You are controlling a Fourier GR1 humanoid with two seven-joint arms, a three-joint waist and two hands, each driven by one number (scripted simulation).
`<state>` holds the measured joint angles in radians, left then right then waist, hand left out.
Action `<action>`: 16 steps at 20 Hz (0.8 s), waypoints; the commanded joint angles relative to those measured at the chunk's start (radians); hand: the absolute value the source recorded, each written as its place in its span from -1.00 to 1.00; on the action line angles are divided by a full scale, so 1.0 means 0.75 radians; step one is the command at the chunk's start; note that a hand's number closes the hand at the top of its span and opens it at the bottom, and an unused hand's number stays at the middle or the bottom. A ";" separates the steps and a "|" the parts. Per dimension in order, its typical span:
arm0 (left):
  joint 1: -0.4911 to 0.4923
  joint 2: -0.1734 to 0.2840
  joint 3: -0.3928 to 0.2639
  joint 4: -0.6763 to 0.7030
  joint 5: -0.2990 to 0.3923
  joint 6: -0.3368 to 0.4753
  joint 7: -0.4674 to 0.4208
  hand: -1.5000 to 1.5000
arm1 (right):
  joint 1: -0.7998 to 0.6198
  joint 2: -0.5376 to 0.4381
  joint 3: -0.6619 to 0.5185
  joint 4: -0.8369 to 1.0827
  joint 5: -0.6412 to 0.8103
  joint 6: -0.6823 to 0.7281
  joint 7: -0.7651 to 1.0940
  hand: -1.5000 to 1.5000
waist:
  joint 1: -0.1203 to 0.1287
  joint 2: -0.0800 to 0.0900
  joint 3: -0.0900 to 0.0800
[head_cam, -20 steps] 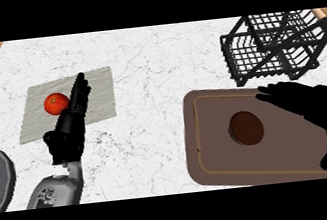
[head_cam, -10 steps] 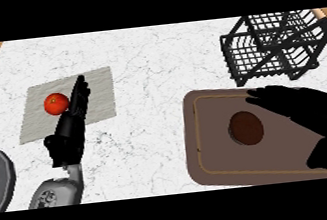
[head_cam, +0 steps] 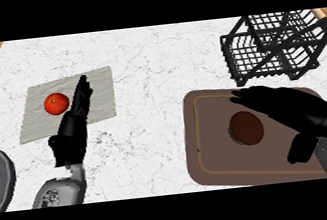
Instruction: Pick the cupcake from the tray and place it in the tiered basket
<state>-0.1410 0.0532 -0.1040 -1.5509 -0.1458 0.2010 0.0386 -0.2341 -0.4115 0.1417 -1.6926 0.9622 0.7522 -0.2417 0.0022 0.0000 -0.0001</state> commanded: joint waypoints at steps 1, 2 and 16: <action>0.009 -0.018 -0.004 -0.061 -0.012 -0.006 0.071 0.00 | 0.050 0.035 -0.010 -0.086 0.018 0.035 0.021 -1.00 | -0.003 -0.001 0.000; 0.013 0.006 0.045 0.039 0.041 -0.054 -0.045 0.00 | 0.013 -0.018 -0.015 0.079 0.047 -0.046 -0.088 -1.00 | -0.001 0.000 0.000; 0.063 0.008 0.062 -0.090 0.019 -0.082 0.028 0.00 | -0.005 0.070 -0.050 0.043 0.085 0.047 -0.047 -1.00 | -0.002 -0.001 0.000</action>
<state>-0.1031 0.0445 -0.0831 -1.5969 -0.1556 0.1668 0.0435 -0.2230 -0.3581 0.1312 -1.6234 1.0392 0.7212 -0.2868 0.0013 -0.0001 0.0002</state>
